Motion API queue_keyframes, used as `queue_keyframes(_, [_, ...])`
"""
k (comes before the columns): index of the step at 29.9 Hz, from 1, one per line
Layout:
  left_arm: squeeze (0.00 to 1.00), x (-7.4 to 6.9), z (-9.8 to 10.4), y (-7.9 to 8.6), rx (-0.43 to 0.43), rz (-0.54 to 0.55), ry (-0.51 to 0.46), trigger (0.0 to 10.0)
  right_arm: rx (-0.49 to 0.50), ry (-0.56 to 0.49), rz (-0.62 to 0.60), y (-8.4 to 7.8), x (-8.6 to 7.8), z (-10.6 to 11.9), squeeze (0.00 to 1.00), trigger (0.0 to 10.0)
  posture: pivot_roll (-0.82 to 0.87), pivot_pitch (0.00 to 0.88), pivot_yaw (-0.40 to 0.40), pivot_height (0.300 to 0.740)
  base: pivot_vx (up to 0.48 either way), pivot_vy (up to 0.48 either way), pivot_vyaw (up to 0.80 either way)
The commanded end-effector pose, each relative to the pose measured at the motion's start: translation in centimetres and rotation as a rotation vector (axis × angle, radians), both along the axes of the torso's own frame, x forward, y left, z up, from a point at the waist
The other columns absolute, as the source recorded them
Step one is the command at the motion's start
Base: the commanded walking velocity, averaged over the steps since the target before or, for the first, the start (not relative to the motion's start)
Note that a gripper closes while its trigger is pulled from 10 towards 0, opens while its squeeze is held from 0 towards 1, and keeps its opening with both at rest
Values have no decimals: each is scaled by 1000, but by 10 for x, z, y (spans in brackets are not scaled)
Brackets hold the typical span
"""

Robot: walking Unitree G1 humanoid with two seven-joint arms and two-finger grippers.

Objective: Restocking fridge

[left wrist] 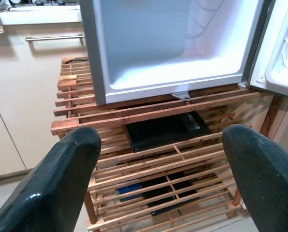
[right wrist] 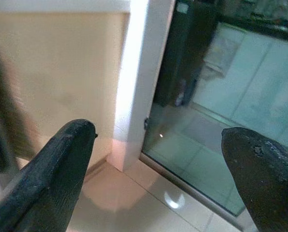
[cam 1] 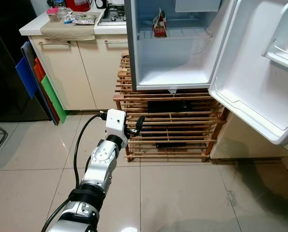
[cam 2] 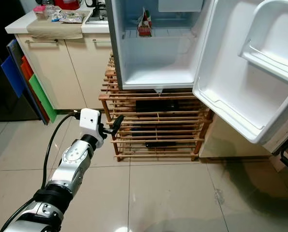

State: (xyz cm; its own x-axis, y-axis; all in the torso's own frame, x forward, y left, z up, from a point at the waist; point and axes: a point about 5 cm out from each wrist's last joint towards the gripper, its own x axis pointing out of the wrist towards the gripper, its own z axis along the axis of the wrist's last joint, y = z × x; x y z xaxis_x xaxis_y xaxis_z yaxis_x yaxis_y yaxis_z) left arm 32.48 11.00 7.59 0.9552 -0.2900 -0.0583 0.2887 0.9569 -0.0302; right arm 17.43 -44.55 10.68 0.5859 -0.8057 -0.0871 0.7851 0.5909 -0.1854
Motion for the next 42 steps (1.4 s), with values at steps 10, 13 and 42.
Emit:
queue_keyframes(10, [0, 2, 5, -2, -21, -1, -14, 10000, -104, -12, -52, -22, -1, 28, 0, 10000, -271, 0, 55, 732, 0, -408, 0])
queue_keyframes(13, [0, 2, -1, -1, -10, 11, 24, 10000, -128, -22, -59, -27, 0, 37, 0, 10000, -271, 0, 55, 732, 0, 0, 0])
queue_keyframes(42, [0, 7, -8, 9, 23, 63, 77, 10000, -24, -305, 445, 16, 55, 67, 0, 10000, -280, 0, 57, 732, 0, 0, 0])
